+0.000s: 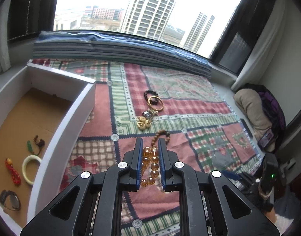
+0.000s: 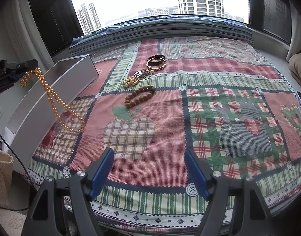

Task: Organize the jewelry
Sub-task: 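Lift the amber necklace with the left gripper while the right gripper grasps the wooden bead bracelet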

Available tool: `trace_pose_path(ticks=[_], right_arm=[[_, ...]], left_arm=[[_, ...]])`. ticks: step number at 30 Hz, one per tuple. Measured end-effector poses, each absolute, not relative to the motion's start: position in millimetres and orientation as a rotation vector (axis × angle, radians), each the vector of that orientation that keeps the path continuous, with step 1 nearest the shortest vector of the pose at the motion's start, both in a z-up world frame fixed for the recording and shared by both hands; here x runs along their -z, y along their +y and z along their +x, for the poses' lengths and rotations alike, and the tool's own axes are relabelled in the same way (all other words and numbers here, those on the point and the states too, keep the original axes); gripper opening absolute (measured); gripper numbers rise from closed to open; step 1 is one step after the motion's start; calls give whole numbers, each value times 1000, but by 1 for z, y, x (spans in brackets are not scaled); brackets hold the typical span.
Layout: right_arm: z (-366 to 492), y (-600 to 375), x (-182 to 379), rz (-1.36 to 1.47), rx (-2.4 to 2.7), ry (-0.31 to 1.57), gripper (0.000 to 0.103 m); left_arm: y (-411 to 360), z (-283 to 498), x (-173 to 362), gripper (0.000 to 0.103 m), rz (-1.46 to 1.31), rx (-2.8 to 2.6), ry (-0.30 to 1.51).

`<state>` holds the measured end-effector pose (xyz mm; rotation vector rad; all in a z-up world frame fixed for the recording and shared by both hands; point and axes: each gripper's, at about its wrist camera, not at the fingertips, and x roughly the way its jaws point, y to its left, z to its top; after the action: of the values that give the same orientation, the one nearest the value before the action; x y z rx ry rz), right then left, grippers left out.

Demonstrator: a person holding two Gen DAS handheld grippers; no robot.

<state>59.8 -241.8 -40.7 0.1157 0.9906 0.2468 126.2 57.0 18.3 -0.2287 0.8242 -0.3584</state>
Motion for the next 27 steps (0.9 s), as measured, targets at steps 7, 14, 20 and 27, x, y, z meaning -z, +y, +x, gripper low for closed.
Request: trace_pose_path(ticks=[7,14,20,27], right_arm=[[173,-277,55,189,-198,1112,74],[255,-243,106,302,-246,1289,38],[278,-195,124,118,-213,1324,32],[281,-180,123,7,-222,1287,14]], left_arm=[[73,118,-23,13,-250,322,804],[84,115,-21,13,-260,287,804],[91,111,-21,13,-272,279,803],[100,107,-30,0,-281,275,777]])
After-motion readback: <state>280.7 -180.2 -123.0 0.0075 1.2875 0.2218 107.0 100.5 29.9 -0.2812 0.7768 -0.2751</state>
